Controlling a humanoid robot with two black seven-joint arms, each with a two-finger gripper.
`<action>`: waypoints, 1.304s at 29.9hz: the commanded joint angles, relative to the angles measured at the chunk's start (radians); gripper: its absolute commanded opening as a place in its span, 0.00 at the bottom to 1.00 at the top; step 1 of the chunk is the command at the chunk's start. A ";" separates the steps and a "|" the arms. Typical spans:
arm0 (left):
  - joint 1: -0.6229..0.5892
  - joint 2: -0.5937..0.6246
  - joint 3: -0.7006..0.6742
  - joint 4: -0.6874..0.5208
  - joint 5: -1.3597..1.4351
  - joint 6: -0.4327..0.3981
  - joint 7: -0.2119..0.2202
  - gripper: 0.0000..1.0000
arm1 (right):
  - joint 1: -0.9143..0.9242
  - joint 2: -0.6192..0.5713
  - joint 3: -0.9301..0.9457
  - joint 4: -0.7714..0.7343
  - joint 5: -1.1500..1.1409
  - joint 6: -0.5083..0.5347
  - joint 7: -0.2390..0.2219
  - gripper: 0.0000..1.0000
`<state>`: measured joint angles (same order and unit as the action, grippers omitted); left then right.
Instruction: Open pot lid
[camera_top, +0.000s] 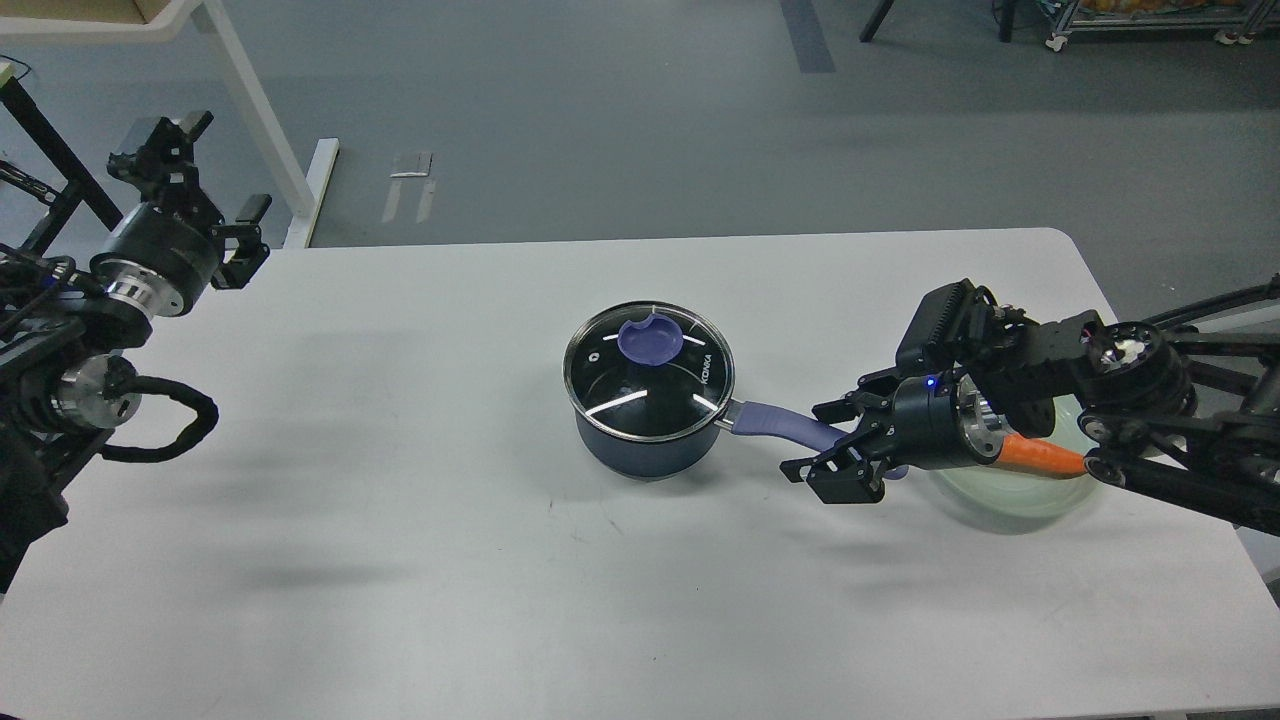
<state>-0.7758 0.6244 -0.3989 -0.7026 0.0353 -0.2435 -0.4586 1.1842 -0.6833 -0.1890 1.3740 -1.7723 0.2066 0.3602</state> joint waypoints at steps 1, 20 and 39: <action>-0.002 -0.002 0.000 0.000 0.000 0.000 0.000 0.99 | 0.000 -0.002 -0.001 0.000 -0.001 0.000 -0.020 0.70; -0.042 -0.006 0.005 -0.026 0.002 -0.007 0.006 0.99 | 0.014 -0.005 0.003 0.002 0.004 0.005 -0.024 0.37; -0.137 0.020 0.038 -0.233 0.420 0.010 0.000 0.99 | 0.012 -0.015 0.005 0.002 0.005 0.005 -0.024 0.31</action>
<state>-0.9002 0.6457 -0.3599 -0.9149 0.4100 -0.2349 -0.4568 1.1940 -0.6910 -0.1884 1.3746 -1.7678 0.2118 0.3362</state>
